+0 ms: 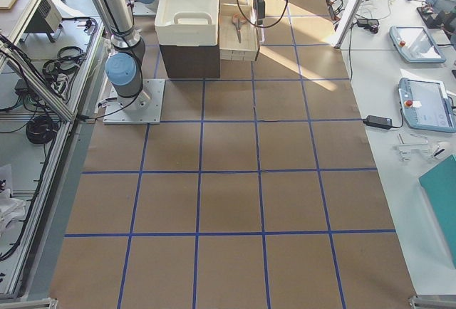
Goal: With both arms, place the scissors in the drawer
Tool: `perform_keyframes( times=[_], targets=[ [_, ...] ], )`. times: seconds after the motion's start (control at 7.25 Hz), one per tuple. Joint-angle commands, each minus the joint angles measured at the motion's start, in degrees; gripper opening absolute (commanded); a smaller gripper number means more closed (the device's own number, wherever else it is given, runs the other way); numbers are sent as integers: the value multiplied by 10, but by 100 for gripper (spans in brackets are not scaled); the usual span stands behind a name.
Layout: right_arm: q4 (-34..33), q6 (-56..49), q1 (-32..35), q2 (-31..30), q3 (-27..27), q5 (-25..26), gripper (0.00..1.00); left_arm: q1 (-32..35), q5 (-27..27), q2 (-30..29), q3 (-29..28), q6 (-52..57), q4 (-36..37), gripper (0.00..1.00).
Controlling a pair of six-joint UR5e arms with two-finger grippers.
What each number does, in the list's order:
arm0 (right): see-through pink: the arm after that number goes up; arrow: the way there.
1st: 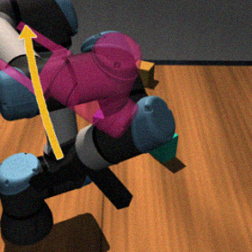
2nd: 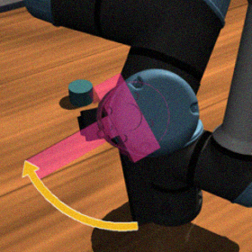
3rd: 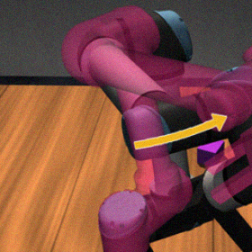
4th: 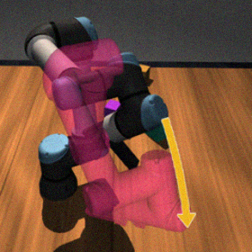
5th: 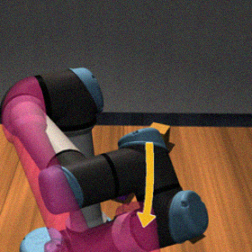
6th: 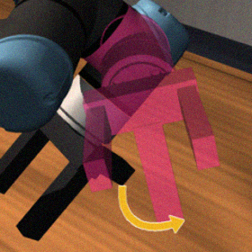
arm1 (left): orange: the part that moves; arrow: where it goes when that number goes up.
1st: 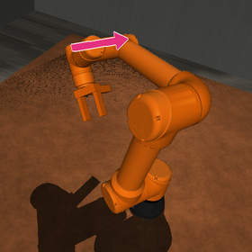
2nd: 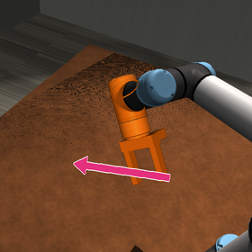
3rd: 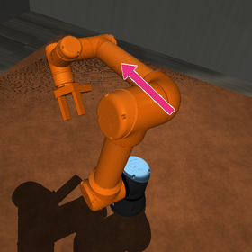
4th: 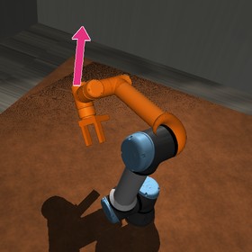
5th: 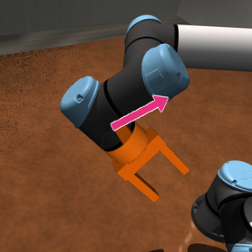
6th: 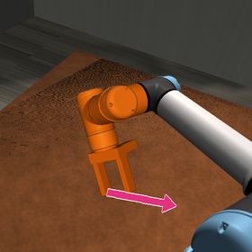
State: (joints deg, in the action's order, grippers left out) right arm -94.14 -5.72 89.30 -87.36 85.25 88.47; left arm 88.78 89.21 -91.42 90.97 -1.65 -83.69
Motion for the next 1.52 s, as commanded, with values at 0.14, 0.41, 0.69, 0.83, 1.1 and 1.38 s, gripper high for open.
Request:
perform_keyframes(
  times=[0.14,0.41,0.69,0.83,1.1,1.38],
  targets=[
    [-2,-3,0,2,1,-1,100,-2,11,9,11,-1,-6,100],
    [0,4,0,0,1,-1,100,-3,9,12,11,-12,-22,100],
    [0,4,0,0,1,-1,100,-3,12,16,11,-35,-29,100],
    [0,4,0,0,1,-1,100,-3,11,15,11,-35,-28,100],
    [0,4,0,0,1,-1,100,-3,11,15,12,-35,-28,100],
    [0,5,0,0,1,-1,100,-3,11,14,12,-35,-28,100]
  ],
)
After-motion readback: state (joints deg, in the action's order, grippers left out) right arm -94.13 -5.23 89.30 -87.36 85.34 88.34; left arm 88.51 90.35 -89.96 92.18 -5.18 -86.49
